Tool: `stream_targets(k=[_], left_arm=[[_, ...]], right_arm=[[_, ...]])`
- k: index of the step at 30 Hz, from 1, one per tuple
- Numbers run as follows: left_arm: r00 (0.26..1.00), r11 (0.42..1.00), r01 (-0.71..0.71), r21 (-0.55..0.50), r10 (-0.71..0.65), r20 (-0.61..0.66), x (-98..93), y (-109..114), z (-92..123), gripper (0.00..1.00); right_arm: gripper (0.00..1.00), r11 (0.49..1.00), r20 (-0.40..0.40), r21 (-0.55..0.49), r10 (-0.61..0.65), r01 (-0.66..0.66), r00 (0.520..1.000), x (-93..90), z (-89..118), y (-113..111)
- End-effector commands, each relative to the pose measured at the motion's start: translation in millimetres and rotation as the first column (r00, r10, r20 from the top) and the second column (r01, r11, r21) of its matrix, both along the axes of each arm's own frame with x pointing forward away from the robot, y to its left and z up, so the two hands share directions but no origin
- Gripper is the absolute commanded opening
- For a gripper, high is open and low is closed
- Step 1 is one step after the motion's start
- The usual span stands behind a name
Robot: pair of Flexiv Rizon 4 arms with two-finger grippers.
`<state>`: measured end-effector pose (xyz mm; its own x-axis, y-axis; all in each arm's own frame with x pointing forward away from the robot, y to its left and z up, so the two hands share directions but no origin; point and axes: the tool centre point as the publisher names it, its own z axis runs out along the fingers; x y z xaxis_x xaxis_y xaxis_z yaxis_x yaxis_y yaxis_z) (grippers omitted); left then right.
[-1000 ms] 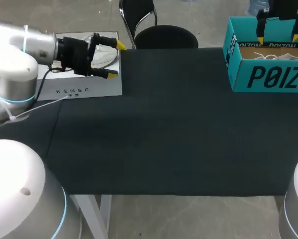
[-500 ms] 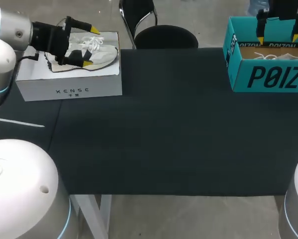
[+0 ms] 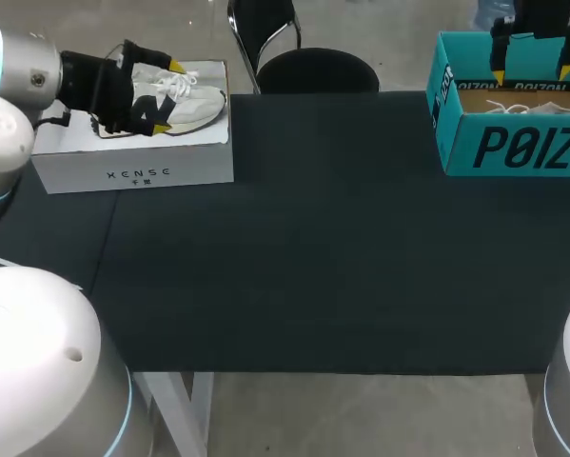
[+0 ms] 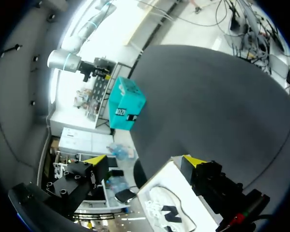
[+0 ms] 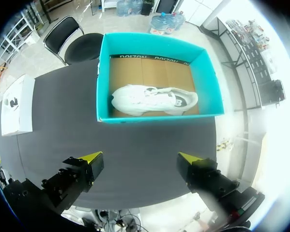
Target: Take the shoe out of the shoebox, open the shoe tongue, remove and reinsert the insole, then place the shoe into the shoebox
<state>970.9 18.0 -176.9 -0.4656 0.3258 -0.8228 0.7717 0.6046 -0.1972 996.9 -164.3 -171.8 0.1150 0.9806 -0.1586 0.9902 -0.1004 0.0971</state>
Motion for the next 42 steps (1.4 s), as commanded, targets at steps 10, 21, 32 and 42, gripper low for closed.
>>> stream_targets(k=[10, 21, 32, 42], left_arm=[[0.622, 0.732, -0.679, 0.064, 0.619, -0.48, 86.3, -18, 10, 1.0], [0.536, 0.671, -0.724, 0.161, 0.694, -0.481, 117.3, 38, 0, 1.0], [0.835, 0.879, -0.375, 0.295, 0.458, -0.304, 100.9, 113, -25, 1.0], [0.908, 0.882, -0.28, 0.379, 0.372, -0.194, 107.4, 161, -32, 1.0]], right_arm=[[1.0, 1.0, 0.003, 0.0, 0.0, 0.0, 1.0, -1.5, 0, 0], [1.0, 1.0, 0.003, 0.0, 0.0, 0.0, 1.0, -1.5, 0, 0], [1.0, 1.0, 0.003, 0.0, 0.0, 0.0, 1.0, -1.5, 0, 0], [1.0, 1.0, 0.003, 0.0, 0.0, 0.0, 1.0, -1.5, 0, 0]])
